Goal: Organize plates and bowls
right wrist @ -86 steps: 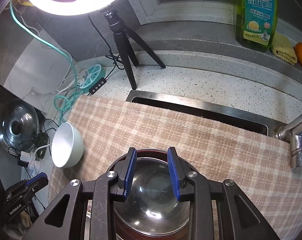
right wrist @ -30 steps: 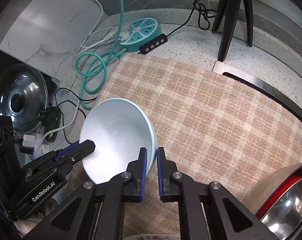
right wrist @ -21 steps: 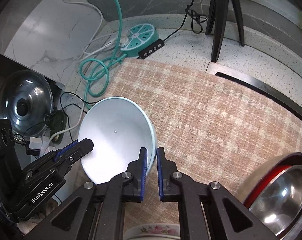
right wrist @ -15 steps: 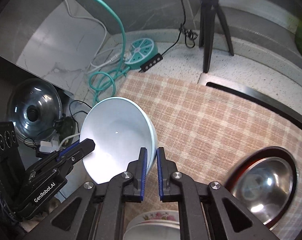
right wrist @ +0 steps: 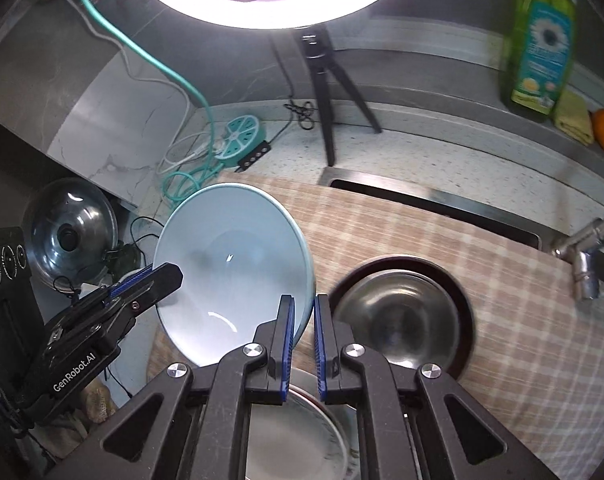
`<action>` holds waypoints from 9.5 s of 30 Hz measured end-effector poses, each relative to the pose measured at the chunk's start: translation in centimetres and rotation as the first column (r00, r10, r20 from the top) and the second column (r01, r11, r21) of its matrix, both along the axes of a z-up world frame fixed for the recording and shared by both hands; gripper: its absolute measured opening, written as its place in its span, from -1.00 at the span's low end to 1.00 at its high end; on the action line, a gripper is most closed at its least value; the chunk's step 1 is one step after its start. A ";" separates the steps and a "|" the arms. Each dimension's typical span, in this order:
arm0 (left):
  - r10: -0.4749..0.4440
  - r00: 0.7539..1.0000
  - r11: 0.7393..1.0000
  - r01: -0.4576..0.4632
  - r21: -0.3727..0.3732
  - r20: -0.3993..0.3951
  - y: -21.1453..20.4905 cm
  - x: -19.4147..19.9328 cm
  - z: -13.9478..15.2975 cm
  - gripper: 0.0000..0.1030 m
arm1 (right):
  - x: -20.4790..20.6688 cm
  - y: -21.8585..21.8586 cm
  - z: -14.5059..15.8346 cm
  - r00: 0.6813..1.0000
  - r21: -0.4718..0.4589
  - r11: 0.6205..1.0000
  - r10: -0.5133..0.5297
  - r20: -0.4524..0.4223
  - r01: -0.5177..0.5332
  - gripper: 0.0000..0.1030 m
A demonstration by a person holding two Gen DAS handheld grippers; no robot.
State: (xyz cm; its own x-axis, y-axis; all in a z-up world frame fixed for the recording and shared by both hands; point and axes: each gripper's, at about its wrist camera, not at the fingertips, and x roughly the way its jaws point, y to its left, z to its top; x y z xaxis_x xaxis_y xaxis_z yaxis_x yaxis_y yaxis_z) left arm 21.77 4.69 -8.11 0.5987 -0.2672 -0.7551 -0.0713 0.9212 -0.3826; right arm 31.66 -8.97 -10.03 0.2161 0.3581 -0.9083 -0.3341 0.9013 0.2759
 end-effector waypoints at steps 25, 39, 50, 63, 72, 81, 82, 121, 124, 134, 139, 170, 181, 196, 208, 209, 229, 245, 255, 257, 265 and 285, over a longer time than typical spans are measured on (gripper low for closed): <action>-0.104 0.984 0.994 0.109 0.028 -0.147 -8.0 2.6 -5.9 -0.79 | -0.2 -8.0 -6.8 0.992 -0.069 0.994 -0.090 -0.091 0.084 -0.83; -0.106 0.978 0.992 0.116 0.046 -0.177 -8.0 3.0 -6.9 -0.79 | 0.1 -7.5 -7.8 0.993 -0.089 0.994 -0.074 -0.094 0.065 -0.83; -0.105 0.982 0.992 0.115 0.060 -0.157 -7.4 2.6 -5.9 -0.75 | -0.6 -8.0 -6.6 0.997 -0.056 0.996 -0.066 -0.051 0.063 -0.74; -0.037 0.987 0.999 0.036 -0.009 -0.159 -3.0 1.4 -6.5 -0.75 | -1.6 -13.4 -5.9 0.984 0.108 0.978 -0.176 -0.016 0.177 -0.63; -0.037 0.979 0.997 0.022 -0.077 -0.202 -2.8 1.7 -8.1 -0.51 | -1.7 -14.7 -7.9 0.976 0.161 0.963 -0.210 -0.062 0.217 -0.63; -0.048 0.978 0.996 0.032 -0.080 -0.205 -3.2 2.6 -8.6 -0.51 | -0.9 -14.0 -9.4 0.972 0.192 0.955 -0.204 -0.117 0.224 -0.63; -0.050 0.978 0.996 0.033 -0.084 -0.204 -3.3 2.7 -8.6 -0.51 | -0.9 -13.9 -9.4 0.972 0.194 0.955 -0.203 -0.120 0.223 -0.63; -0.083 0.972 0.994 0.065 -0.091 -0.219 -5.0 3.8 -9.7 -0.87 | 0.1 -13.0 -10.0 0.968 0.202 0.954 -0.190 -0.161 0.221 -0.67; -0.081 0.972 0.994 0.063 -0.086 -0.219 -5.1 3.8 -9.6 -0.87 | 0.1 -13.1 -10.0 0.965 0.205 0.951 -0.200 -0.171 0.234 -0.68; -0.079 0.975 0.996 0.067 -0.066 -0.205 -5.8 3.6 -8.8 -0.87 | -0.3 -13.9 -9.9 0.950 0.216 0.934 -0.243 -0.195 0.283 -0.69; -0.085 0.977 0.995 0.074 -0.061 -0.196 -6.0 3.4 -8.3 -0.87 | -0.7 -14.1 -9.1 0.951 0.223 0.931 -0.252 -0.181 0.289 -0.69; -0.134 0.988 0.991 0.133 -0.026 -0.077 -2.5 -4.0 -2.3 -0.87 | -9.6 -9.3 -3.1 0.955 0.263 0.918 -0.283 -0.091 0.297 -0.70; -0.134 0.988 0.991 0.131 -0.039 -0.075 -0.5 -8.0 -2.8 -0.87 | -14.0 -7.0 -3.6 0.955 0.256 0.920 -0.280 -0.096 0.296 -0.70; -0.130 0.984 0.991 0.126 -0.040 -0.122 0.2 -11.2 -5.3 -0.87 | -17.7 -5.8 -6.8 0.949 0.230 0.923 -0.282 -0.141 0.309 -0.70; -0.135 0.981 0.990 0.129 -0.053 -0.138 0.5 -11.8 -6.3 -0.87 | -18.2 -5.5 -7.9 0.946 0.213 0.925 -0.287 -0.152 0.315 -0.70; -0.135 0.981 0.990 0.129 -0.053 -0.138 0.5 -11.8 -6.3 -0.87 | -18.2 -5.5 -7.9 0.946 0.212 0.925 -0.287 -0.151 0.315 -0.70; -0.151 0.976 0.986 0.138 -0.090 -0.158 1.3 -11.7 -7.0 -0.80 | -18.2 -5.0 -7.7 0.961 0.200 0.942 -0.251 -0.118 0.271 -0.70; -0.156 0.979 0.988 0.153 -0.034 -0.129 2.5 -12.3 -6.0 -0.48 | -19.6 -6.3 -6.4 0.953 0.185 0.934 -0.300 -0.050 0.304 -0.64; -0.124 0.991 0.992 0.123 -0.027 -0.058 4.6 -12.6 -4.6 -0.47 | -22.6 -8.1 -4.0 0.901 0.197 0.887 -0.431 0.037 0.417 -0.58; -0.126 0.991 0.992 0.125 -0.016 -0.044 4.7 -12.8 -4.3 -0.47 | -23.2 -8.3 -3.8 0.889 0.169 0.882 -0.454 0.058 0.439 -0.56; -0.082 0.997 0.996 0.082 0.038 -0.013 4.4 -14.5 -3.3 -0.47 | -25.4 -9.0 -2.9 0.883 0.126 0.892 -0.449 0.135 0.434 -0.37; 0.070 0.983 0.955 -0.115 0.275 0.168 -3.2 -25.2 2.5 0.53 | -32.4 -9.9 4.0 0.806 -0.033 0.943 -0.264 0.529 0.331 0.42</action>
State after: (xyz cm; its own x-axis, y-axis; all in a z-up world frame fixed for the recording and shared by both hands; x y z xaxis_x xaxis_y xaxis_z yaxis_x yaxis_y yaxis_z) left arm -3.39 1.53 -5.59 0.7259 0.0056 -0.6877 -0.1220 0.9852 -0.1208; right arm -0.71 -18.89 -6.05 0.7381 0.0975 -0.6676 -0.1067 0.9939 0.0271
